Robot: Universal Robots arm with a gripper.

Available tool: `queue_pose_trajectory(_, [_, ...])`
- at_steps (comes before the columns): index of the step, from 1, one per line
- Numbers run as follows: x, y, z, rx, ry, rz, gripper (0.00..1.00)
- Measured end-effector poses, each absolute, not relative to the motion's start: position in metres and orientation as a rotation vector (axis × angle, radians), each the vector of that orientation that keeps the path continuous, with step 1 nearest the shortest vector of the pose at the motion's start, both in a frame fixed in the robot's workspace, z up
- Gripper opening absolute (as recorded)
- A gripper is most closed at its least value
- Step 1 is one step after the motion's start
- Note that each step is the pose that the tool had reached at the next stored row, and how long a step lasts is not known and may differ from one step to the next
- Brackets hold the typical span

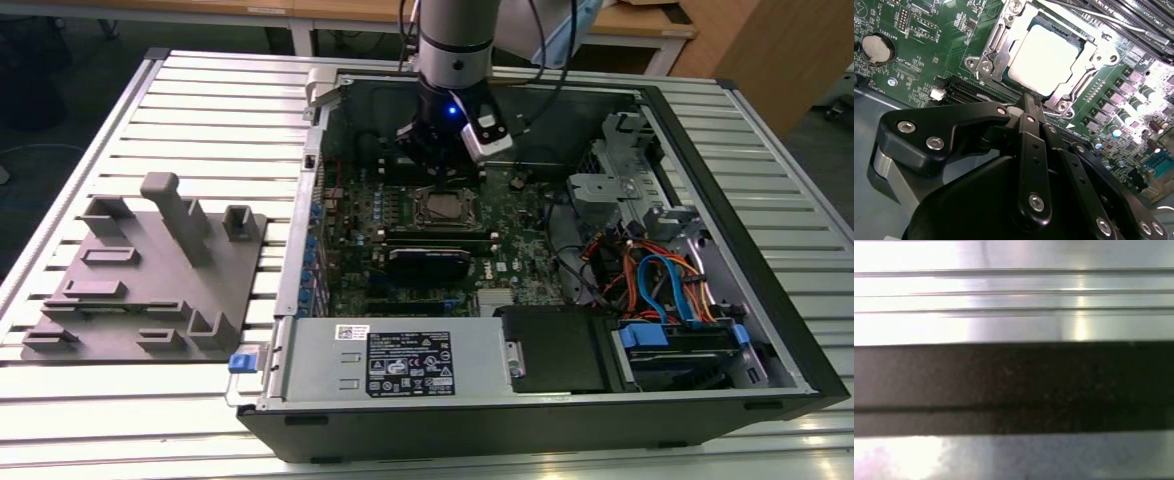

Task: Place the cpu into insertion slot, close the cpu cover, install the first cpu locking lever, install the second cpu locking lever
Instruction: 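Install the first cpu locking lever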

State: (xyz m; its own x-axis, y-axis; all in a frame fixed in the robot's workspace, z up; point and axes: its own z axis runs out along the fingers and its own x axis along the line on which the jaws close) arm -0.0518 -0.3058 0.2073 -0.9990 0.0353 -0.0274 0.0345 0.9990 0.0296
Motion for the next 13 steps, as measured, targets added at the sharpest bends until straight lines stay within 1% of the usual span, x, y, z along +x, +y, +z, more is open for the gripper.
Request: queue_pose_trajectory(13, [-0.0477, -0.3035, 0.2084, 0.054, 3.113, 0.045, 0.10])
